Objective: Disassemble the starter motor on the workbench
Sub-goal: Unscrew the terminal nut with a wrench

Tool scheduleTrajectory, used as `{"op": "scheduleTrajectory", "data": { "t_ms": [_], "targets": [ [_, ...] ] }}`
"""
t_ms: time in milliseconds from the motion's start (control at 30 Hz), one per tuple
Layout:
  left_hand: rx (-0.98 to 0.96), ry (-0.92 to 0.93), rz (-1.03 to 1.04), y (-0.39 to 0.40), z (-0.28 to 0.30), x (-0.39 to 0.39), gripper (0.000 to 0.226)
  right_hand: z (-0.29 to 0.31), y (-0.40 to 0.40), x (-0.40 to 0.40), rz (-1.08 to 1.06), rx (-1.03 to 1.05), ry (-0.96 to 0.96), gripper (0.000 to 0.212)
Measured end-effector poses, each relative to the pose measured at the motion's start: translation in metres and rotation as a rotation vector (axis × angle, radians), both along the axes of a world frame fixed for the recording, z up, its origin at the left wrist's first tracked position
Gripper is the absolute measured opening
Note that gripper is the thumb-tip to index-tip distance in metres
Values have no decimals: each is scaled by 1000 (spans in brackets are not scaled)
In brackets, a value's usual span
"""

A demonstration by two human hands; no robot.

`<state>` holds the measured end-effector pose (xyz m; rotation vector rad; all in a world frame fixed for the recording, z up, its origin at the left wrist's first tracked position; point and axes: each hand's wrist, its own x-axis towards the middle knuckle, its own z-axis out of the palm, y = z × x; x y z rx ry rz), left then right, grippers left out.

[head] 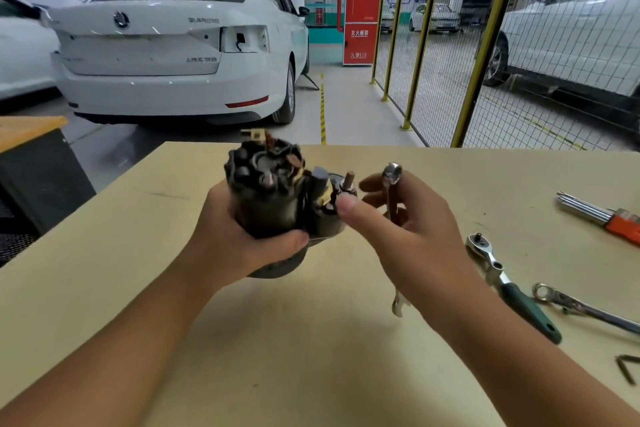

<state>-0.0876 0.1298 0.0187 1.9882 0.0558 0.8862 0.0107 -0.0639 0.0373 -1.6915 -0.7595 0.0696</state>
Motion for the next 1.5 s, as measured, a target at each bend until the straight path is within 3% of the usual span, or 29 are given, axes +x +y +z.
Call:
{"op": "scheduleTrajectory", "data": {
  "t_ms": [233, 367, 433, 533, 633, 733, 867, 1033, 1233, 1500],
  "targets": [
    [113, -36, 136, -16, -21, 8, 53, -20, -1, -5, -88, 71, -59, 35],
    [76, -20, 152, -16, -27, 8, 57, -20, -6, -1, -47, 91, -42, 43],
    [27, -14, 145, -15, -25, 8, 54, -21, -10, -3, 27, 51, -32, 32],
    [-14, -44, 39, -8, -13, 3, 51, -19, -14, 0, 89, 7, -70, 8],
    [-44, -2, -141, 4, -2, -6, 61, -2, -23, 13, 73, 65, -147, 8],
    [-48, 65, -307, 11, 4, -7, 58, 26, -36, 31, 241, 126, -32, 7],
    [-190, 190, -577, 13, 17, -6, 54, 63, -35, 43, 618, -122, -39, 13],
    [-100, 310, -694, 15, 22, -11, 60, 80, -6, 39, 906, -267, -34, 20],
    [-234, 224, -482, 23, 13, -9, 74, 75, -7, 48, 918, -285, 6, 26],
    [-243, 158, -601, 27, 13, -2, 62, 69, -2, 36, 956, -212, 95, 24]
  ]
}}
